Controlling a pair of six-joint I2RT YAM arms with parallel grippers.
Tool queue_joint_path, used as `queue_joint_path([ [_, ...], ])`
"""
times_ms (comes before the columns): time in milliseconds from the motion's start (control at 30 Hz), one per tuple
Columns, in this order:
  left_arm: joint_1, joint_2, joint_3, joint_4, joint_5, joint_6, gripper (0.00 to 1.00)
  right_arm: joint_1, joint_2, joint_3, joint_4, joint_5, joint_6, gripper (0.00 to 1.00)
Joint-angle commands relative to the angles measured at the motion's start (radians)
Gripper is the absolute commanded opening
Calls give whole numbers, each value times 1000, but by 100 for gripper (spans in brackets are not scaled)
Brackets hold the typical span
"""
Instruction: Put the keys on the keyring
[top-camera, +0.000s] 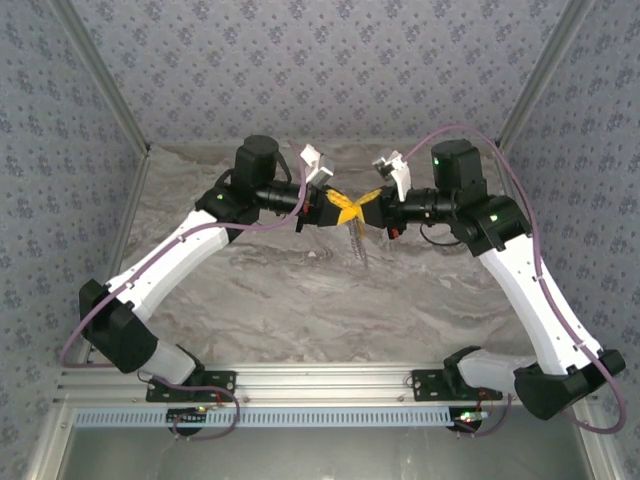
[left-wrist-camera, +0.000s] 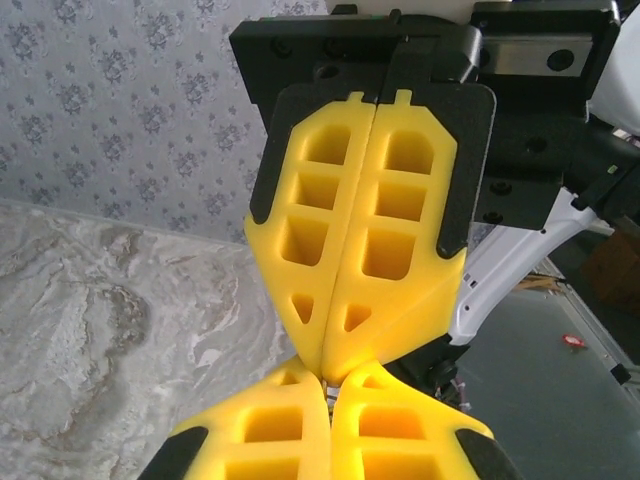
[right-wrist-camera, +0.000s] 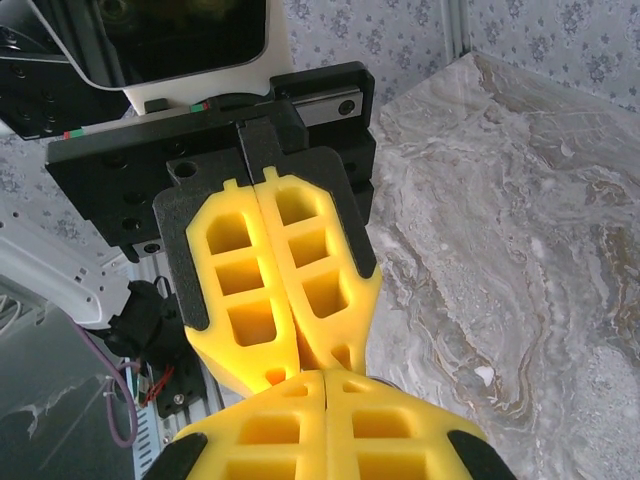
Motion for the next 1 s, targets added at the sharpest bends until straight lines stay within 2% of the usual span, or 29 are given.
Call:
queue_joint_path([
  [0,-29,-1,24,43,22,2,0,1,-8,-3,66,-14,37,0],
  [67,-29,-9,11,65,2,-9,0,-3,-9,-5,79,-7,54,0],
  [100,-29,-15,4,78,-9,-13,0,-9,-10,-7,86,-8,65,3],
  [167,-29,-29,-16,106,-42,-25,0,-35,-24,-21,119,-12,109,26],
  [267,-21,-53,-53,169,-79,-55,0,-118,-75,-75,246,-50,215,43],
  [400,-16,-74,-85,241,-94,-99,0,-231,-165,-202,442,-95,380,44],
  [500,-16,-83,-96,279,-98,-122,0,-259,-222,-326,560,-83,461,44],
  [700,-17,-92,-112,358,-95,-180,0,-237,-271,-526,786,-18,576,45],
  [967,-18,-97,-120,404,-91,-216,0,-126,-290,-627,956,8,631,49],
])
